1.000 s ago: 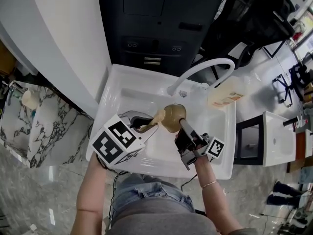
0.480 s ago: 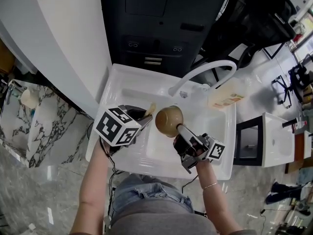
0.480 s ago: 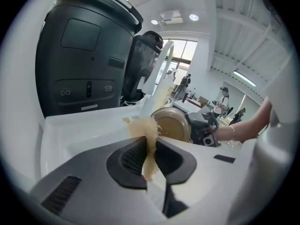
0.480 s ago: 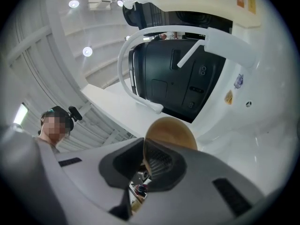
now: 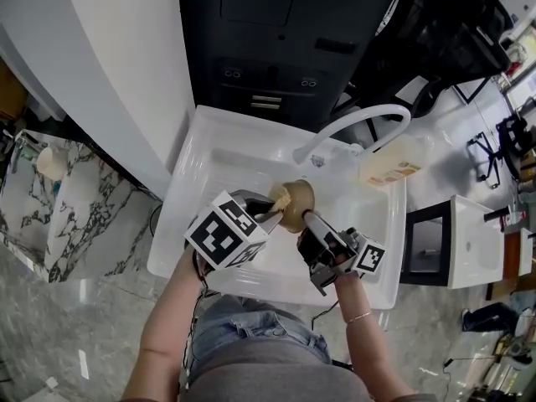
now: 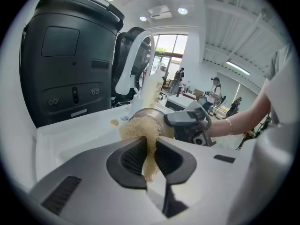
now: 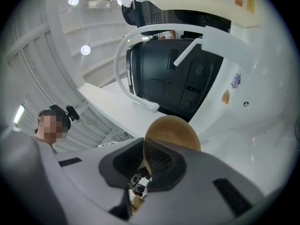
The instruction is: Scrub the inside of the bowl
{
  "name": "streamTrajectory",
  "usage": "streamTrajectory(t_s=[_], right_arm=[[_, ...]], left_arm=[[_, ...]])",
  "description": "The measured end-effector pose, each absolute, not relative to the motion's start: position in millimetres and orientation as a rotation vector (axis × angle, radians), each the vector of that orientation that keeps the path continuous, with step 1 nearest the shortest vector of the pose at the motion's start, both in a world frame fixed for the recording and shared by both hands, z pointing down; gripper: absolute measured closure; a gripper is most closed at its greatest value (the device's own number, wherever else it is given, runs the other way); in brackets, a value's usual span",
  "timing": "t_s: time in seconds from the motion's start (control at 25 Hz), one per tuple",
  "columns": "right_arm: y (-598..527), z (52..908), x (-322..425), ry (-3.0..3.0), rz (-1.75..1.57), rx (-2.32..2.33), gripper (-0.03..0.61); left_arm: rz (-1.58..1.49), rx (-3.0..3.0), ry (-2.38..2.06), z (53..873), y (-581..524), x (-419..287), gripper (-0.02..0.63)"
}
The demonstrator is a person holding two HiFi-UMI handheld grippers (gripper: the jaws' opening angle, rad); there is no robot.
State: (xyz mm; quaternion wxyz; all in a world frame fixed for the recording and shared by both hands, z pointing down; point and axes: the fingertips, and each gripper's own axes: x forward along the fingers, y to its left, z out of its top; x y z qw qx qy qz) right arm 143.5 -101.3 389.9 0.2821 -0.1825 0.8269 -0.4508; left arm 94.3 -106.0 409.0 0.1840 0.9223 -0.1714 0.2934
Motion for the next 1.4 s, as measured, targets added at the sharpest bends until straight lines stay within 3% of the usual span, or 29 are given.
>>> streamTrajectory(t_s=[1.0, 1.4], right_arm=[[-118.7, 416.5, 128.7, 2.376, -1.282, -0.682, 0.555], [-132.6, 434.5, 96.0, 2.67, -1.261, -0.811, 0.555]], left_arm=[[0.914, 2.599, -0.531, 416.8, -91.4, 84.6, 0.568], [0.885, 2.49, -0.697, 431.3, -99.8, 31.9, 0.568]])
